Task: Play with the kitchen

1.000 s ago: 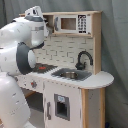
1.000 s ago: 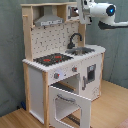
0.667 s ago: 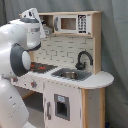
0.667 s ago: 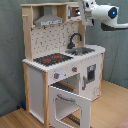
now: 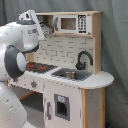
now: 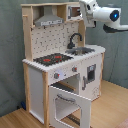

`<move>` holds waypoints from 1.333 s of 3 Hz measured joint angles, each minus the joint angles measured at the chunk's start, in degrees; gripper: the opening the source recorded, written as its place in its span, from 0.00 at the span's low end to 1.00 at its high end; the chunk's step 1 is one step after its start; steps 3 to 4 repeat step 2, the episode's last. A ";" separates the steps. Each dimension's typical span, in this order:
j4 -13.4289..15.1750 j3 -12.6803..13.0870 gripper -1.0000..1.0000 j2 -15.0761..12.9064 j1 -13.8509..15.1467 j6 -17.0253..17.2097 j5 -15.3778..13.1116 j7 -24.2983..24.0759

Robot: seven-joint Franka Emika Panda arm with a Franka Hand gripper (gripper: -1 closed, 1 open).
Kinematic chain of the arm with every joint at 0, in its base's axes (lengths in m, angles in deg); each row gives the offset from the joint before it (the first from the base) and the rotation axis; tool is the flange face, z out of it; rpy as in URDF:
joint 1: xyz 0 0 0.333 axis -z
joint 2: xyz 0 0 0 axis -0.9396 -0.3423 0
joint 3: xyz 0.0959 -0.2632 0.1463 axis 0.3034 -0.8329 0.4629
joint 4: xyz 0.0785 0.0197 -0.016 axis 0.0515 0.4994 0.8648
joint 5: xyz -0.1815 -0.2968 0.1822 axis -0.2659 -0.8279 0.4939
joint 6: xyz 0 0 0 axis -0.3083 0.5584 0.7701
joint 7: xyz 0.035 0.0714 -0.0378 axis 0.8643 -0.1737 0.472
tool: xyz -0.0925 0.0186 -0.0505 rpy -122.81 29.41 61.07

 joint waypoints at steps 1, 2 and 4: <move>0.82 0.10 1.00 0.88 0.00 0.52 -0.49 0.00; 4.50 0.28 1.00 4.65 0.04 2.77 -2.22 -0.16; 4.50 0.28 1.00 4.65 0.04 2.77 -2.22 -0.16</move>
